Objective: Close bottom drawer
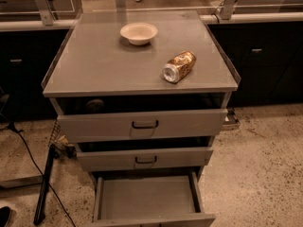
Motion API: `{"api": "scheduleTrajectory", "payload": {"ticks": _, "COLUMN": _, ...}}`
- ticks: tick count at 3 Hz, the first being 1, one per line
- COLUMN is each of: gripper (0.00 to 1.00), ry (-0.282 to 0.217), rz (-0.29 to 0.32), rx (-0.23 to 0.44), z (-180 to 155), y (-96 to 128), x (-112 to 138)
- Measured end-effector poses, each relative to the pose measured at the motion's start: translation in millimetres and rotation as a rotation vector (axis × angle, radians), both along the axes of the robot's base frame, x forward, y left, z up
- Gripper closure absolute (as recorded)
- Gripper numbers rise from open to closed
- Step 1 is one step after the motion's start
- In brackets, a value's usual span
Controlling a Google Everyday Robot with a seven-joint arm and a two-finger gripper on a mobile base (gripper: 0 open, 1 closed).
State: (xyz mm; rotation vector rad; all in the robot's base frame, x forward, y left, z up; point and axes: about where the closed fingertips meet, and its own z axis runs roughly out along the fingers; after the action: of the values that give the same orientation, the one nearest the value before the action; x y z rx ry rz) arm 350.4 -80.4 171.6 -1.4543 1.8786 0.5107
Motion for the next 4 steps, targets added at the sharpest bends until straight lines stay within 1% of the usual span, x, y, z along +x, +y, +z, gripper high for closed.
{"api": "scheduleTrajectory", "payload": {"ticks": 1, "gripper": 1.00, "ry": 0.000, "rz": 0.000, "rx": 0.000, "z": -0.1, "y": 0.0, "x": 0.1}}
{"api": "scheduleTrajectory", "payload": {"ticks": 2, "gripper": 1.00, "ry": -0.021, "rz": 0.002, "rx": -0.016, "z": -13.7, "y": -3.5, "x": 8.5}}
{"api": "scheduleTrajectory", "payload": {"ticks": 3, "gripper": 1.00, "ry": -0.056, "rz": -0.003, "rx": -0.029, "z": -26.9, "y": -5.4, "x": 21.9}}
{"api": "scheduleTrajectory", "payload": {"ticks": 4, "gripper": 1.00, "ry": -0.129, "rz": -0.024, "rx": -0.037, "z": -39.2, "y": -7.4, "x": 38.7}}
